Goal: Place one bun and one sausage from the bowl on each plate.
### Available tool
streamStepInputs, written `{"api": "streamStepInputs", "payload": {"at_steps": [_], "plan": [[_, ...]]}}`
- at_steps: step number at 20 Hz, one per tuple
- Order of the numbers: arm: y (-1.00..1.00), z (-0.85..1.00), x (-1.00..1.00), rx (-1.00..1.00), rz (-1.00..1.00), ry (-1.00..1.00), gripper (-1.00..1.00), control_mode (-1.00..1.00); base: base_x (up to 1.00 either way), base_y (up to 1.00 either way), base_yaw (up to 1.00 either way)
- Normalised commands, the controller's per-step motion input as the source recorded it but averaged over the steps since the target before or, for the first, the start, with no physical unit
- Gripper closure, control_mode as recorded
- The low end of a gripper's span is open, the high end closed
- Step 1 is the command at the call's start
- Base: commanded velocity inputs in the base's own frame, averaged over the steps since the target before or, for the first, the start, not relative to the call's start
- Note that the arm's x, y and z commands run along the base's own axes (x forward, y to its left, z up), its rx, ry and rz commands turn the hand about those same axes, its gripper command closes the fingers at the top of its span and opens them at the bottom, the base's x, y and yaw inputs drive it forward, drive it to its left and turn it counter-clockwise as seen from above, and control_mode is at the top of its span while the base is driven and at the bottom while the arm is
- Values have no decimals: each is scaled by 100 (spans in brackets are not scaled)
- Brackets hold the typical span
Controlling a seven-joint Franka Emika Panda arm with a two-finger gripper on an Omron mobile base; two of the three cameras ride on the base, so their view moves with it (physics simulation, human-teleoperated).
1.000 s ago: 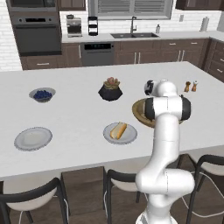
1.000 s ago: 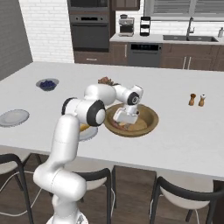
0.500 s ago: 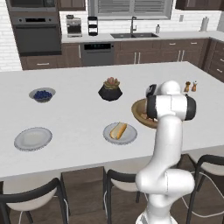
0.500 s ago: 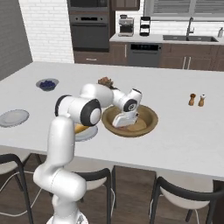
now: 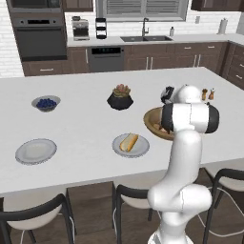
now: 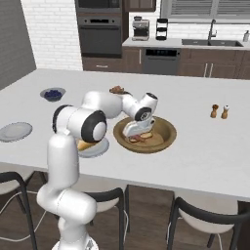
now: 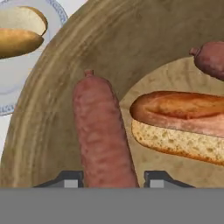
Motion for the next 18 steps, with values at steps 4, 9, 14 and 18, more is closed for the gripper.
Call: {"api": "streamStepInputs", "payload": {"at_steps": [4,9,14,18], "plan": [[29,100,-7,0,-9,-3,100,-100,0,0,0],[93,66,-57,-2,-27,-1,100,-100,0,0,0],[99,7,-76,0,-42,0,100,-100,0,0,0],[85,0,-77,0,-49,0,100,-100,0,0,0]]}}
